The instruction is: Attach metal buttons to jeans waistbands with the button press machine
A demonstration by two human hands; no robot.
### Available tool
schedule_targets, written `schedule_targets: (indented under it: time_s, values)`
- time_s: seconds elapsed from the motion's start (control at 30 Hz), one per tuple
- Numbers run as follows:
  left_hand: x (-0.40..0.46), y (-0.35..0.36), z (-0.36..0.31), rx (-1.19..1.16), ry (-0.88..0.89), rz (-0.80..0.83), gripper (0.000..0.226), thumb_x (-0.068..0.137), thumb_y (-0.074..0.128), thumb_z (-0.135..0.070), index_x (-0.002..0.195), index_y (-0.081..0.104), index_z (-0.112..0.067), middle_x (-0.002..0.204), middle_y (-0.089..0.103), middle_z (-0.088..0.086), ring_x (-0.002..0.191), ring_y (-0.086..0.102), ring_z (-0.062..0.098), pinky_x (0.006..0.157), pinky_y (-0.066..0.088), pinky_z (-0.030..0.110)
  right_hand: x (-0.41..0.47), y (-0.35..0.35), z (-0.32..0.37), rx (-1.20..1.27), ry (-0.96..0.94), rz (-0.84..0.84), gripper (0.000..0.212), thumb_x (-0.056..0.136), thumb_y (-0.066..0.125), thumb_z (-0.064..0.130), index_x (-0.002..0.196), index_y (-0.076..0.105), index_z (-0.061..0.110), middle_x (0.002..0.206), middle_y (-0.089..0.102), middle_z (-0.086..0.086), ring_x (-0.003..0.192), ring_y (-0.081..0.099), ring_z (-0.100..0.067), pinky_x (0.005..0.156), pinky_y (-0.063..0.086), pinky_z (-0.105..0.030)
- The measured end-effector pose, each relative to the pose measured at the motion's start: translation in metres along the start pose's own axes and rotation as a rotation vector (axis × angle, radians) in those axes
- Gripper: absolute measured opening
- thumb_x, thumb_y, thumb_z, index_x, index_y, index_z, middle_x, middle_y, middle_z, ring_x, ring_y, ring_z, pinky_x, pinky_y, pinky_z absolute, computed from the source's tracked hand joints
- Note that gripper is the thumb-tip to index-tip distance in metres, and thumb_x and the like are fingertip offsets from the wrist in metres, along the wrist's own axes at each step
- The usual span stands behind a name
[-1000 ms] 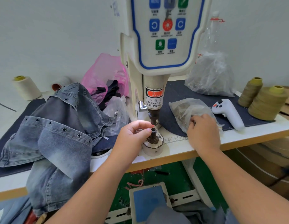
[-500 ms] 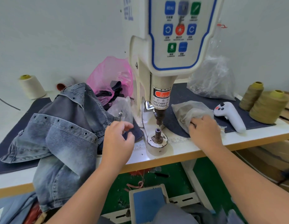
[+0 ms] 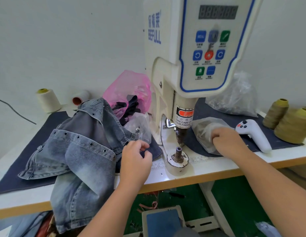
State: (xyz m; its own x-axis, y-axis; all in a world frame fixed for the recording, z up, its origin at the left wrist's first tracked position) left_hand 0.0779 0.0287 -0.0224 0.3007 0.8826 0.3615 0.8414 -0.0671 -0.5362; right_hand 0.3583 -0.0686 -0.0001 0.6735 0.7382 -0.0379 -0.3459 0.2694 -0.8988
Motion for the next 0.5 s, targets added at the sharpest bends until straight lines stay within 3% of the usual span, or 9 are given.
schedule_targets:
  time_s: [0.23, 0.5]
  values:
    - [0.0022, 0.0053, 0.002, 0.029, -0.011, 0.041, 0.018, 0.087, 0.057, -0.01, 0.09, 0.058, -0.027, 0.091, 0.05, -0.017, 0.094, 0.052, 0.015, 0.081, 0.045, 0.03, -0.0031, 0.0035, 0.0011, -0.099, -0.125, -0.016, 0.021, 0.084, 0.057, 0.003, 0.074, 0.054, 0.021, 0.079, 0.057, -0.004, 0.073, 0.052, -0.02, 0.065, 0.041, -0.029]
    - [0.0021, 0.0066, 0.0011, 0.075, -0.014, 0.059, 0.017, 0.086, 0.057, -0.009, 0.087, 0.059, -0.026, 0.089, 0.051, -0.015, 0.094, 0.05, 0.015, 0.08, 0.045, 0.031, -0.0055, 0.0059, 0.007, -0.242, -0.115, -0.018, 0.006, 0.085, 0.055, 0.009, 0.085, 0.059, 0.013, 0.082, 0.059, -0.007, 0.078, 0.058, -0.026, 0.067, 0.049, -0.036]
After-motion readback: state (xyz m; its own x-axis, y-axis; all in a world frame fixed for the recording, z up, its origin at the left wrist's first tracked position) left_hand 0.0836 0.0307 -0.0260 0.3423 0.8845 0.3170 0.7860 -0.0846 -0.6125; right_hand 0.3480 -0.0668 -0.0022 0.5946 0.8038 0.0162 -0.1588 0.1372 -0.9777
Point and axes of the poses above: each hand's wrist, its own x-axis towards the middle knuckle, its own y-axis out of the palm, z = x × y, the point moved 7 cm from there along x, towards the middle knuckle
